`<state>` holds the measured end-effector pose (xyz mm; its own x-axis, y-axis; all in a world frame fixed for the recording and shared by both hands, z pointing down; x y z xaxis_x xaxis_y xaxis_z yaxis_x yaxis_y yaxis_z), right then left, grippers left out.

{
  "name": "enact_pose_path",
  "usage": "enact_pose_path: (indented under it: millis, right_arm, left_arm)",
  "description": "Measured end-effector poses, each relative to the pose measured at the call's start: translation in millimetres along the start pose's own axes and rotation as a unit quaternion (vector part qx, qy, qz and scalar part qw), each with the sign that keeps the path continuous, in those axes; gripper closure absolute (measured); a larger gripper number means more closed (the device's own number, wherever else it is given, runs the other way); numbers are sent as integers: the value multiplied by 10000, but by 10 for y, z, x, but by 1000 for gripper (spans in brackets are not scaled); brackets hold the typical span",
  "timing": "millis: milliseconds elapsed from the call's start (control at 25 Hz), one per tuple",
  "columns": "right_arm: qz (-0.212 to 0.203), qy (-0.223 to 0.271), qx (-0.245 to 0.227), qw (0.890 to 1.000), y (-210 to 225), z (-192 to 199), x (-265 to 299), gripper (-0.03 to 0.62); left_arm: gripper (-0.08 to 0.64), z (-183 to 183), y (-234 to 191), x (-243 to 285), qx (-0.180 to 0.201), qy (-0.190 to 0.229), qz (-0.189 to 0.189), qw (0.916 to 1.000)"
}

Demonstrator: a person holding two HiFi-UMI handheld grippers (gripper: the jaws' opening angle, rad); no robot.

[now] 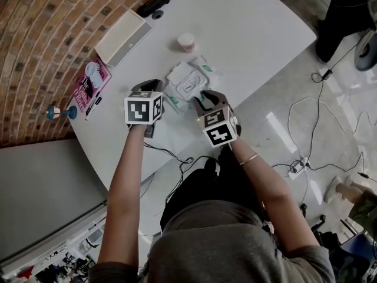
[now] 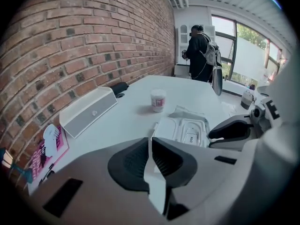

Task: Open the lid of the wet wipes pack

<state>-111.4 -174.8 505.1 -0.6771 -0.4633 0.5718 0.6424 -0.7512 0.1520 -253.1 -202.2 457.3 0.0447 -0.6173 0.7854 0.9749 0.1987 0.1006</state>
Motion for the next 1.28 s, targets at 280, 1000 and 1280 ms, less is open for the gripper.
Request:
enact_pose_path:
  millis: [280, 1000, 1280]
  right_arm:
    - [26, 310, 162, 9994, 9, -197, -171, 509]
    - [89, 518, 140, 9985, 9, -373, -469, 584]
    - [74, 551, 40, 9984, 15, -450, -563, 586]
  left_arm:
    - [520, 194, -57, -158, -334, 186, -123, 9992]
    - [523, 452, -64, -514, -1219, 867, -328, 9882]
    - [525, 541, -59, -671, -1643, 1181, -408, 9785]
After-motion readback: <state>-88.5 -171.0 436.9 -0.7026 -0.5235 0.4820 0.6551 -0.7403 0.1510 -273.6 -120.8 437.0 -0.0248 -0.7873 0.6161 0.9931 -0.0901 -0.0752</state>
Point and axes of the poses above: the fingertips, and each gripper's own axes: x forward along the fingers, y to its right, z out of its underside, the point moved 2 cm from there along -x, backward along the fingers, and after that the axes turned 2 degrees about -y, right-handed, at the moved point
